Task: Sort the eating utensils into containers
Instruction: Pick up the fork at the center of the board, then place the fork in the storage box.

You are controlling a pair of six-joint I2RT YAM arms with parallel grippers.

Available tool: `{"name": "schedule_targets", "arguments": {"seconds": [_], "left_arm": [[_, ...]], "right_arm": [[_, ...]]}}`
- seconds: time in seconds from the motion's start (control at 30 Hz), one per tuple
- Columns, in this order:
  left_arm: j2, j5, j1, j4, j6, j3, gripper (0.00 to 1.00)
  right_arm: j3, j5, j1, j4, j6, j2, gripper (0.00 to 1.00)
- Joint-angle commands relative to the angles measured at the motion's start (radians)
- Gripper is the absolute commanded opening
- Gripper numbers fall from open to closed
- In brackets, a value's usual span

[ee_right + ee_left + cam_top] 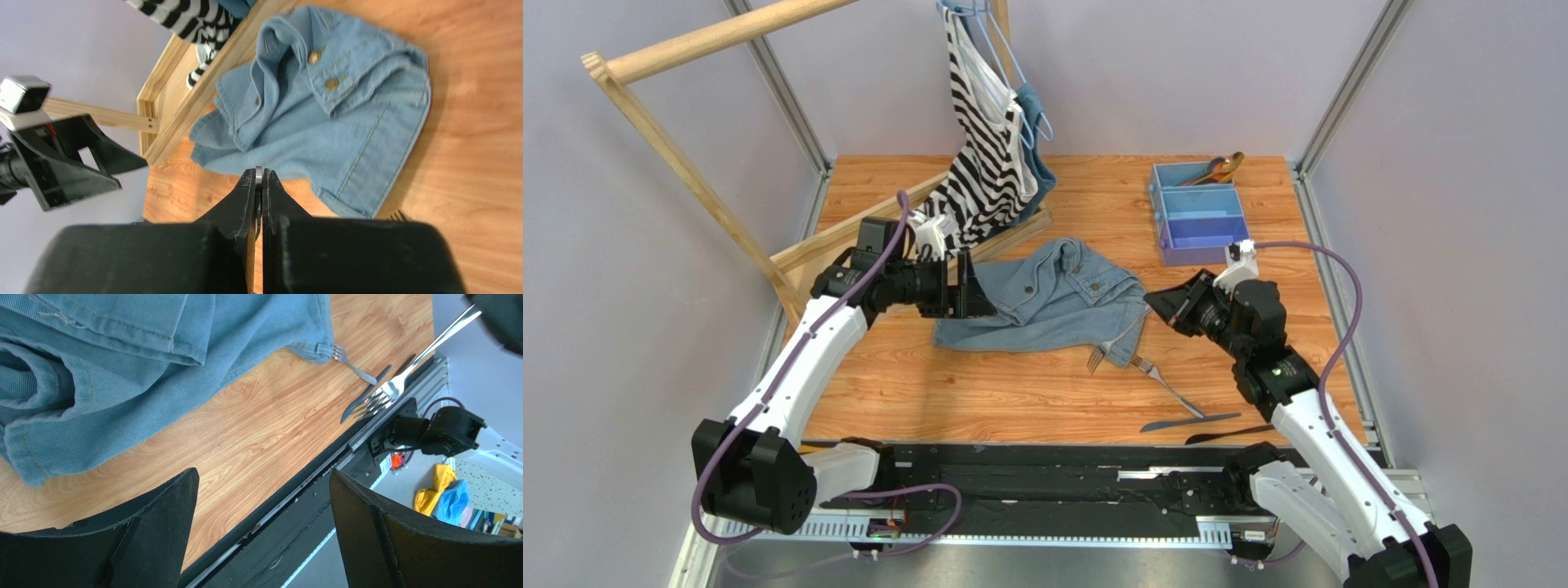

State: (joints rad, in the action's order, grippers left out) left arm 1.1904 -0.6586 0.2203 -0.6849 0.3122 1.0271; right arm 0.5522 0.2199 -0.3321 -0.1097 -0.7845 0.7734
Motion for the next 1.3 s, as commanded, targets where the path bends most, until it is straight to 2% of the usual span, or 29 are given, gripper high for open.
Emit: {"name": "schedule_targets", "arguments": {"seconds": [0.0, 0.13, 0.27, 0.47, 0.63, 0.93, 1.27], "left_arm": [[-0.017, -0.025, -0.010, 0.048, -0.038, -0.041, 0.86], [-0.041, -0.067, -0.025, 0.062, -0.028, -0.070, 0.86], [-0.112, -0.033, -0.027, 0.064, -0.018, -0.093, 0.86], [-0.182, 0.034, -0.029, 0.053, -0.019, -0.096, 0.86], [-0.169, -0.088, -0.029, 0.088, -0.010, -0.116, 0.86], [-0.175, -0.145, -0.042, 0.107, -0.007, -0.124, 0.85], [-0.146, -0.216, -0.048, 0.127, -0.001, -0.136, 0.83]], "right_arm": [[0.188, -0.074, 0.021, -0.033, 0.111, 0.062, 0.00], [0.340, -0.091, 0.045, -0.076, 0.172, 0.157, 0.00], [0.492, -0.076, 0.111, -0.099, 0.212, 0.262, 0.00], [0.595, -0.103, 0.169, -0.082, 0.263, 0.352, 0.00], [0.718, -0.168, 0.241, -0.074, 0.323, 0.478, 0.00], [0.984, -0.096, 0.378, -0.033, 0.263, 0.818, 0.00], [1.173, -0.045, 0.458, -0.031, 0.217, 1.069, 0.00]]}}
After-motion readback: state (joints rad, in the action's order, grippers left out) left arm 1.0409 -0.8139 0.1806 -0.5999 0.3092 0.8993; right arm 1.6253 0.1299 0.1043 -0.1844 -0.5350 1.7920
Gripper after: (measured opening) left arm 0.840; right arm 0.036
